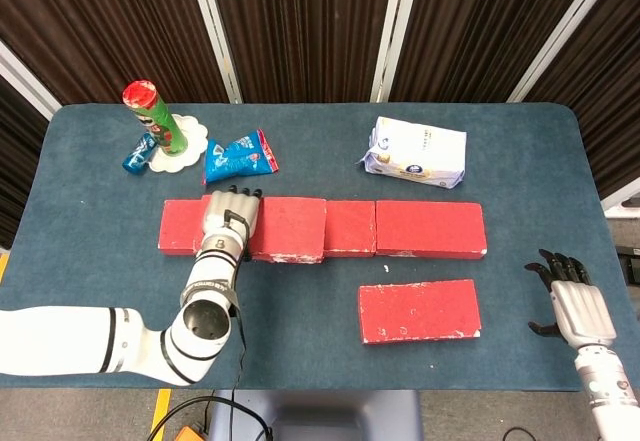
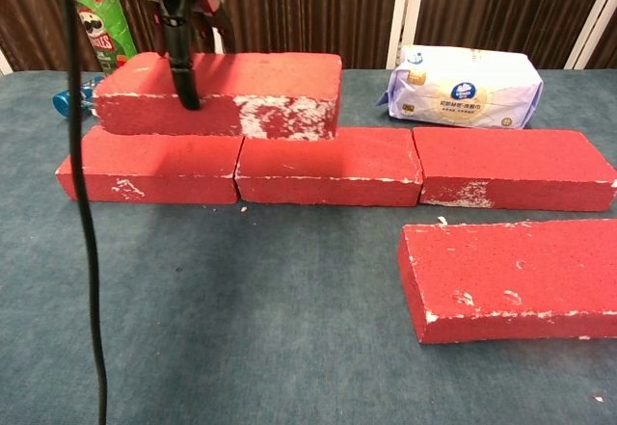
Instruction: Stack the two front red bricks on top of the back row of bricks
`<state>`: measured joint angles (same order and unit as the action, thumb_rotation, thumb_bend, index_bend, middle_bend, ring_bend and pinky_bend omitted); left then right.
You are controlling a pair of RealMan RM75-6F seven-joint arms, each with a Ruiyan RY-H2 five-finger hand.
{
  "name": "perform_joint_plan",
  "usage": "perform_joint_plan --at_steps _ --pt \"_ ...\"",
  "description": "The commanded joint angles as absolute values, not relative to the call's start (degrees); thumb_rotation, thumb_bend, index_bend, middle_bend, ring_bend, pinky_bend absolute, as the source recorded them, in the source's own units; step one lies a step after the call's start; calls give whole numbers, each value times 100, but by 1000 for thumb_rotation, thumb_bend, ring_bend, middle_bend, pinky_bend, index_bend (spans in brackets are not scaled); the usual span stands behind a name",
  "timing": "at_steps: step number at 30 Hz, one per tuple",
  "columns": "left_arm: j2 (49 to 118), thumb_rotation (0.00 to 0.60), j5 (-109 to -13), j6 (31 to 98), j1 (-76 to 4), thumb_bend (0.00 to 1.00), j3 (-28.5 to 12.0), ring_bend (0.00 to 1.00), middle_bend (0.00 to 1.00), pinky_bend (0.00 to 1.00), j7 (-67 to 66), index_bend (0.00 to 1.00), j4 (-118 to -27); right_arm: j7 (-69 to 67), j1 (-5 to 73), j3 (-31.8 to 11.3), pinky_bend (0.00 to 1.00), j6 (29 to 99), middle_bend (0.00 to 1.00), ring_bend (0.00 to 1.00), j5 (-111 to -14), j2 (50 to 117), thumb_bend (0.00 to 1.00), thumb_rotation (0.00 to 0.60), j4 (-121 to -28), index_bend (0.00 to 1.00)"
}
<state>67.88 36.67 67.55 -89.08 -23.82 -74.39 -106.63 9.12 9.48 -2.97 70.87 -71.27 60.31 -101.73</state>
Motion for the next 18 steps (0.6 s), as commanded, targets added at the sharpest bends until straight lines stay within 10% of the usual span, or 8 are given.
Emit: perform_joint_plan --at_steps 1,18 --pt "6900 600 3593 6726 -8885 233 -2422 36 106 185 -7472 0 -10537 911 947 -297 0 7089 150 85 -7124 6036 0 600 -10168 339" --pt "7678 600 3493 6643 -8872 233 -2496 33 100 186 -7803 0 -9335 966 955 -318 0 7112 150 85 -7065 6069 0 600 -10149 340"
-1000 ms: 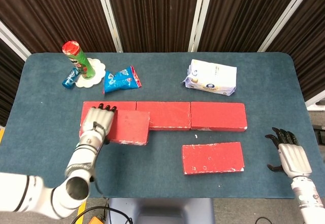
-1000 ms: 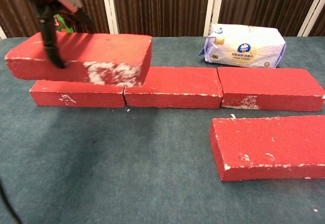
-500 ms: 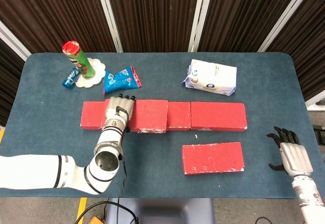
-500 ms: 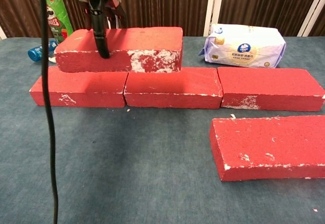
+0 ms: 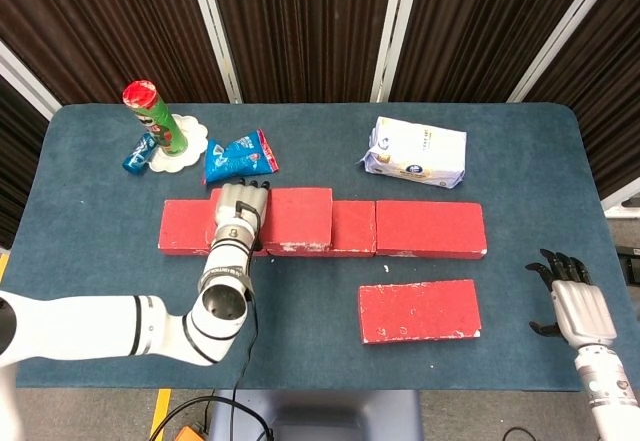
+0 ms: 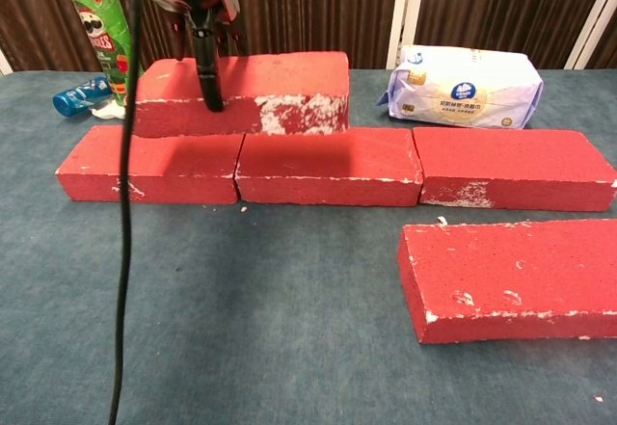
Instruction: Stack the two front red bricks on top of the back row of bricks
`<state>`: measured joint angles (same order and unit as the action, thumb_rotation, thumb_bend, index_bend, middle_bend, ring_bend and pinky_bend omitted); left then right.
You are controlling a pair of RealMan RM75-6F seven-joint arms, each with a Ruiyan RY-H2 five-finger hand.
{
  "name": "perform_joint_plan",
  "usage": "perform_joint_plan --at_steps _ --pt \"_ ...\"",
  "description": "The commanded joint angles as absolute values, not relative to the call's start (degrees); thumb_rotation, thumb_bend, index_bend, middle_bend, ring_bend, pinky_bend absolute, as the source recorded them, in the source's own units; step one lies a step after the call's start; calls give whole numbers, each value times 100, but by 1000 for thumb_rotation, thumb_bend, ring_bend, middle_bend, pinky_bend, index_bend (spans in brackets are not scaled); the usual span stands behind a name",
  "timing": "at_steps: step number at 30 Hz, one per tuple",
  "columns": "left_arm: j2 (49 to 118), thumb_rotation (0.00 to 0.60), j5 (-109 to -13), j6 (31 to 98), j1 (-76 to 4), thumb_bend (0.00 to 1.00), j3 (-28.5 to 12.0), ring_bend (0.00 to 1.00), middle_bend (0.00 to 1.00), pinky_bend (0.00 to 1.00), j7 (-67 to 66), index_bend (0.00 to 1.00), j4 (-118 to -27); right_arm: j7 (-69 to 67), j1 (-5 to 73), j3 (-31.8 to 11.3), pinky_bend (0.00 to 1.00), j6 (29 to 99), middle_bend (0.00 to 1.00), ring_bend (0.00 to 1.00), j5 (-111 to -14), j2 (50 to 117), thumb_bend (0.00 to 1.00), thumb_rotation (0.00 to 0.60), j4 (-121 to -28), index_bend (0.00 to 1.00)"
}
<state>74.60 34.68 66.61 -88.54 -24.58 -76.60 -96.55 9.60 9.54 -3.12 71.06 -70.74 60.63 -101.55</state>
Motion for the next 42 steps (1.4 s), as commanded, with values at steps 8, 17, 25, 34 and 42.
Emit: perform_joint_plan --at_steps 8,17,25,34,42 --pt "8035 600 3339 6529 -8763 235 -2497 32 99 186 -8086 0 -8802 1052 961 -351 0 7136 150 85 -6962 6112 0 600 -10133 340" --pt "8179 600 3177 6506 -8546 235 -2545 24 92 182 -8214 0 -8606 1128 955 -343 0 7162 149 85 -6939 6130 0 600 -10164 341" --pt "8228 600 2979 6427 -8332 234 -2571 20 90 178 -8235 0 -8594 1134 965 -337 0 7149 150 85 -6949 6145 0 600 -10149 342" --pt "8319 600 2806 6298 -8149 235 -2528 8 83 163 -8251 0 -8469 1190 973 -331 0 7149 150 85 -6935 6171 0 600 -10154 343" --pt "8357 600 2721 6272 -8039 234 -2519 1 74 158 -8264 0 -8396 1213 975 -329 0 7160 150 85 -6935 6189 0 600 -10155 344"
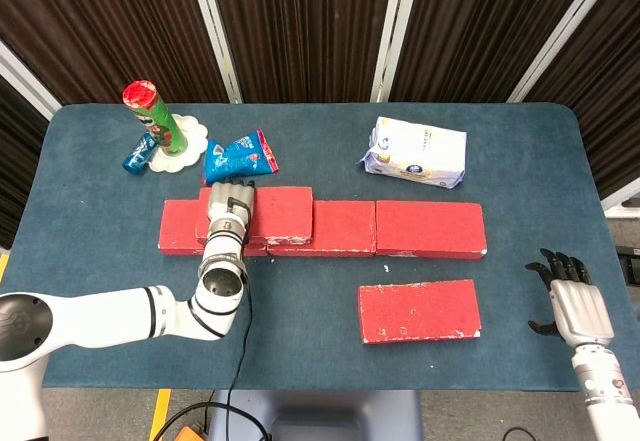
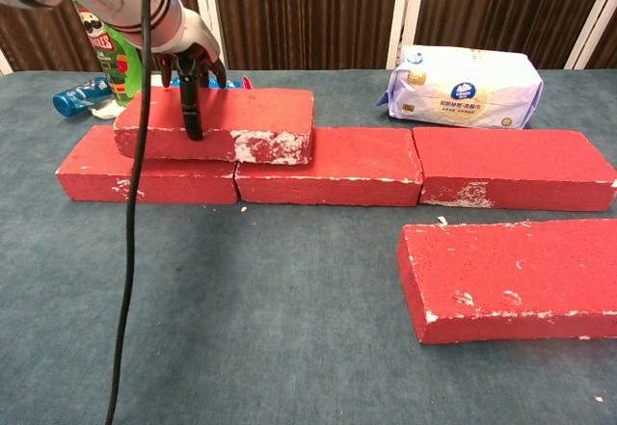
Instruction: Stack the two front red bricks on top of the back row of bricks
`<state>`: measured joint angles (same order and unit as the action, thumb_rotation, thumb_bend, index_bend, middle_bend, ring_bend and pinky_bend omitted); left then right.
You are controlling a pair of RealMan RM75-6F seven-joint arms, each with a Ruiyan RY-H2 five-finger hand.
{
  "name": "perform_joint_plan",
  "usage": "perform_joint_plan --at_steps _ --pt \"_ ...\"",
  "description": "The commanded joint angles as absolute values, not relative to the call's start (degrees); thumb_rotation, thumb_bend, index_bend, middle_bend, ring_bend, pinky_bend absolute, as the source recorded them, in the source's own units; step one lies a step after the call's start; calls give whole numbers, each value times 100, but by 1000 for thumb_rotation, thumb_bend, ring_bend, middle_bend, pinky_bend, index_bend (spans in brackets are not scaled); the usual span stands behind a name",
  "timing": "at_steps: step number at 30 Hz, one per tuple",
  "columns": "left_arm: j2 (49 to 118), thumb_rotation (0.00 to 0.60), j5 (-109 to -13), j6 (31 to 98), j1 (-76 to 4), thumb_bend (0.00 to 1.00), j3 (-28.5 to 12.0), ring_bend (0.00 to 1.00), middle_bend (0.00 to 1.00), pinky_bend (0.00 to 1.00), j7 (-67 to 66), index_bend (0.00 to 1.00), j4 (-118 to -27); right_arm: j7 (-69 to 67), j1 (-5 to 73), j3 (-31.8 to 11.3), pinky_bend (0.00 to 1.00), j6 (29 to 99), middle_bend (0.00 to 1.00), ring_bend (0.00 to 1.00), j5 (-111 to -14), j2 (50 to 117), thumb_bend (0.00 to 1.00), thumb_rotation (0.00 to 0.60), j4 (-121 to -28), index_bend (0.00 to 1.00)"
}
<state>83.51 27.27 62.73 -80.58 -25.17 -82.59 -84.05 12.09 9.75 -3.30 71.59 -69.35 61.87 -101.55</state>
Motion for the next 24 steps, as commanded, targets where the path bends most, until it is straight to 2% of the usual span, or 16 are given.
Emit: perform_joint_plan --at_steps 1,24 --pt "8359 600 2716 6270 -8031 234 -2519 0 72 157 -8271 0 -8393 1216 976 -327 0 7158 150 85 -6935 6191 0 600 -10156 344" --pt "8262 600 2620 6352 -7839 233 -2525 0 44 137 -8297 0 -8640 1276 979 -312 0 7167 150 85 -6930 6216 0 600 -10175 348"
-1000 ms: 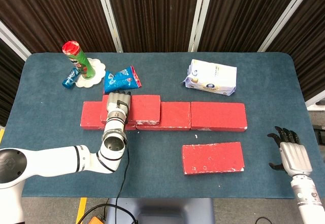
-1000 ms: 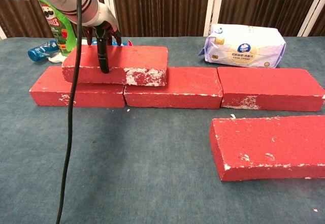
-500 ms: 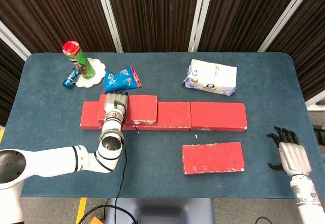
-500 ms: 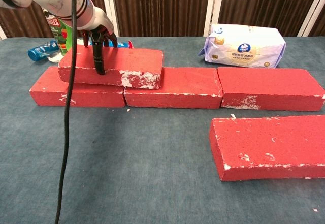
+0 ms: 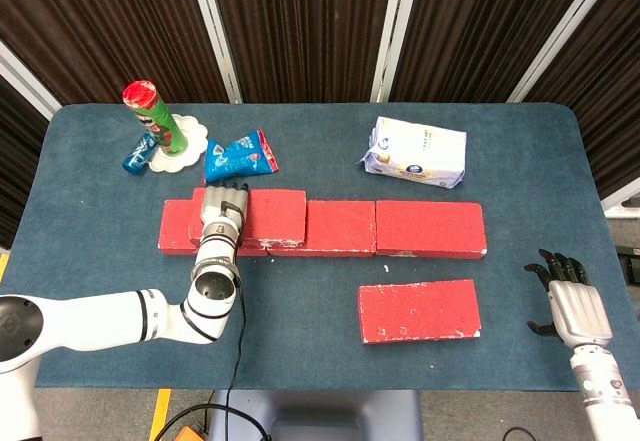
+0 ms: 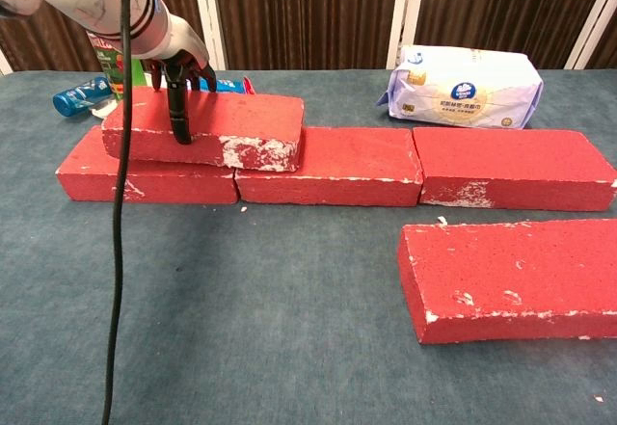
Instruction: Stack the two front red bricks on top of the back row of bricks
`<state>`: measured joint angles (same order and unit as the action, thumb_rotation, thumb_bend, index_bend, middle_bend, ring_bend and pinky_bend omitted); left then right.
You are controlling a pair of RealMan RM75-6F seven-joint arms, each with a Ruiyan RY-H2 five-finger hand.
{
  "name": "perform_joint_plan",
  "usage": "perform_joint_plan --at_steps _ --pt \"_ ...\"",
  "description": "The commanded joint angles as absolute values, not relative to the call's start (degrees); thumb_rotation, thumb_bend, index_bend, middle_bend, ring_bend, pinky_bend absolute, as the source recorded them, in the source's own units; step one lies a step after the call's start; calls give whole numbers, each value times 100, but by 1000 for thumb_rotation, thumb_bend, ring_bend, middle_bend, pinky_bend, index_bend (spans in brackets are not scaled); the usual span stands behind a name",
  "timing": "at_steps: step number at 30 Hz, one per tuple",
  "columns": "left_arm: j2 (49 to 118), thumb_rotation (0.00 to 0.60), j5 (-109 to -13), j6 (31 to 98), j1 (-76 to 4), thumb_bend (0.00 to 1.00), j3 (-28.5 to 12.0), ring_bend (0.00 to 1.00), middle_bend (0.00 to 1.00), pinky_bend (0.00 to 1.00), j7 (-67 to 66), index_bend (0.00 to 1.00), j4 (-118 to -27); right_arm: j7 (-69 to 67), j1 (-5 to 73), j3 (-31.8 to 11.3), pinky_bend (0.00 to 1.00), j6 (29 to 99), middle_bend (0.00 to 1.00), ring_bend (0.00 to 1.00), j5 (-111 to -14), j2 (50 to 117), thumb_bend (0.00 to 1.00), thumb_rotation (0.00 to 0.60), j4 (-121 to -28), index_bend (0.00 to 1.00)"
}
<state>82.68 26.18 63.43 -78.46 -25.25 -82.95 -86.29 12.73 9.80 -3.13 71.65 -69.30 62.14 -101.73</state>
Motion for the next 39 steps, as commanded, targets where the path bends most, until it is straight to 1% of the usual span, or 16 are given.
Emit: perform_joint_plan --at_steps 1,7,12,23,28,33,36,37,39 --pt "8254 600 2616 6359 -7830 233 -2529 0 43 136 -8289 0 -8657 1282 978 -311 0 7171 149 85 -6930 6217 0 600 -10179 348" --pt "8236 600 2590 6351 -7782 232 -2519 0 36 137 -8265 0 -8708 1295 969 -311 0 7189 149 85 -6922 6217 0 600 -10191 348" --pt "8238 600 2584 6350 -7765 231 -2517 0 1 130 -8248 0 -8736 1313 975 -303 0 7174 149 85 -6919 6217 0 600 -10206 348" --pt "8277 600 2642 6412 -7774 226 -2565 0 0 115 -8245 0 -8739 1294 973 -307 0 7180 150 85 -6918 6211 0 600 -10209 348" --pt "8135 600 2784 6601 -7803 226 -2645 0 0 100 -8318 0 -9027 1271 970 -316 0 7185 149 85 -6912 6204 0 600 -10207 348" --pt "7795 600 2967 6927 -7841 228 -2905 0 0 87 -8317 0 -9632 1213 955 -328 0 7212 150 85 -6927 6190 0 600 -10195 348" --pt "7493 600 2551 6911 -7681 226 -3110 0 0 72 -7915 0 -10135 1171 949 -334 0 7224 149 85 -6948 6186 0 600 -10178 348" --pt "7373 600 2064 6901 -7547 230 -3097 0 0 66 -7643 0 -10425 1148 948 -333 0 7227 149 85 -6967 6186 0 600 -10175 348" --pt "7134 600 1026 6833 -7222 234 -2914 0 0 57 -7244 0 -11032 1127 945 -320 0 7235 149 85 -7023 6185 0 600 -10164 348"
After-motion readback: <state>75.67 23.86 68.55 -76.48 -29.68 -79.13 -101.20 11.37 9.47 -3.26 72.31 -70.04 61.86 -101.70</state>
